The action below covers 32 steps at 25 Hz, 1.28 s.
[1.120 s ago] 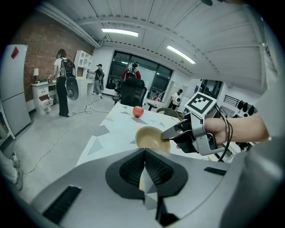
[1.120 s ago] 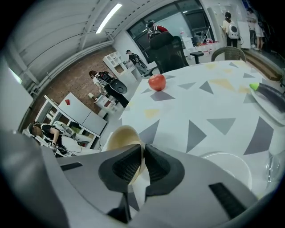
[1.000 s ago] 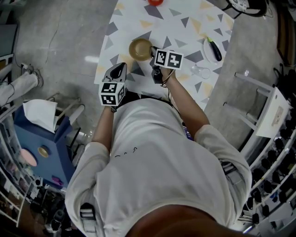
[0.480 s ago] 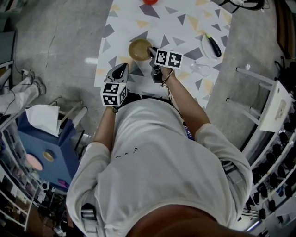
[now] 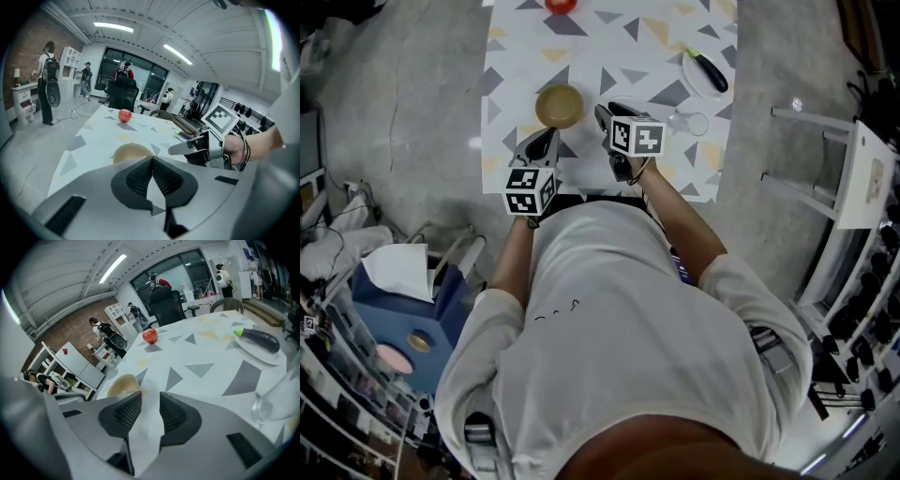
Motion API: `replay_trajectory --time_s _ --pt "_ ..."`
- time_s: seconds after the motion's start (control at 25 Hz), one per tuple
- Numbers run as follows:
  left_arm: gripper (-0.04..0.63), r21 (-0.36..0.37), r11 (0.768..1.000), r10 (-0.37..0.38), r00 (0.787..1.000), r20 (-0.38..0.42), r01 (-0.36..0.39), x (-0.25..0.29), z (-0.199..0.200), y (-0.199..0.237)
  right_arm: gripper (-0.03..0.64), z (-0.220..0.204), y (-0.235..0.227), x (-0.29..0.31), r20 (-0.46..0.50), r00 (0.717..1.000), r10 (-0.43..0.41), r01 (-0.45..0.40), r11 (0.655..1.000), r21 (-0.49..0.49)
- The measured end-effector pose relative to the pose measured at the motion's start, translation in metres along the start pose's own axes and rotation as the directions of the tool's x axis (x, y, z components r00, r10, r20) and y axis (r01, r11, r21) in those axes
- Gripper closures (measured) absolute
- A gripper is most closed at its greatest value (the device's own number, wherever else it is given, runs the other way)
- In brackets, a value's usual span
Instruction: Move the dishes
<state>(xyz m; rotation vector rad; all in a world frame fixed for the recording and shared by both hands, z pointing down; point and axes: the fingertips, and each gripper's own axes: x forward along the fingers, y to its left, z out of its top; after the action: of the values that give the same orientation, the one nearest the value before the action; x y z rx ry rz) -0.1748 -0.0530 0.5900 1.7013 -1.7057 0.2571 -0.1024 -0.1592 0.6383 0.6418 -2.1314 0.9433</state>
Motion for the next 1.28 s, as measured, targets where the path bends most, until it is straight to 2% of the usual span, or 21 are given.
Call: replay_trajectory --time_s 0.16,0.24,0.52,0.72,0.96,1.16,1.28 --pt "0.575 0.040 0.997 -0.065 0.998 -0.018 0.065 0.018 0.006 -0.023 0.591 -0.010 -0.027 -0.027 0.067 0.995 -0.077 0.082 0.993 -0.083" --pt "0.575 0.055 0.994 -0.088 0.996 -0.029 0.090 0.025 0.006 -0.034 0.617 -0.017 -0.040 -0.042 0.086 0.990 -0.116 0.124 0.987 -0.105" --pt "0.575 0.086 0.990 -0.110 0.993 -0.045 0.114 0.041 0.010 -0.057 0.618 -0.034 -0.070 -0.082 0.160 0.975 -0.154 0.175 0.976 -0.127" --pt "0.575 0.117 0.989 -0.098 0.995 0.021 0.095 0.034 0.030 -0.073 0.618 -0.020 -0.070 -0.114 0.277 0.948 -0.155 0.207 0.963 -0.170" --pt "0.575 0.133 0.988 -0.097 0.981 0.166 0.075 -0.001 0.085 -0.094 0.618 0.024 -0.040 -0.165 0.427 0.898 -0.102 0.224 0.943 -0.246" --pt "0.575 0.193 0.980 -0.105 0.950 0.293 0.049 -0.032 0.138 -0.110 0.620 0.072 -0.014 -0.215 0.572 0.819 -0.057 0.264 0.921 -0.286" --pt "0.575 0.204 0.978 -0.110 0.928 0.357 0.038 -0.054 0.166 -0.117 0.619 0.093 0.003 -0.247 0.637 0.770 -0.031 0.278 0.916 -0.290"
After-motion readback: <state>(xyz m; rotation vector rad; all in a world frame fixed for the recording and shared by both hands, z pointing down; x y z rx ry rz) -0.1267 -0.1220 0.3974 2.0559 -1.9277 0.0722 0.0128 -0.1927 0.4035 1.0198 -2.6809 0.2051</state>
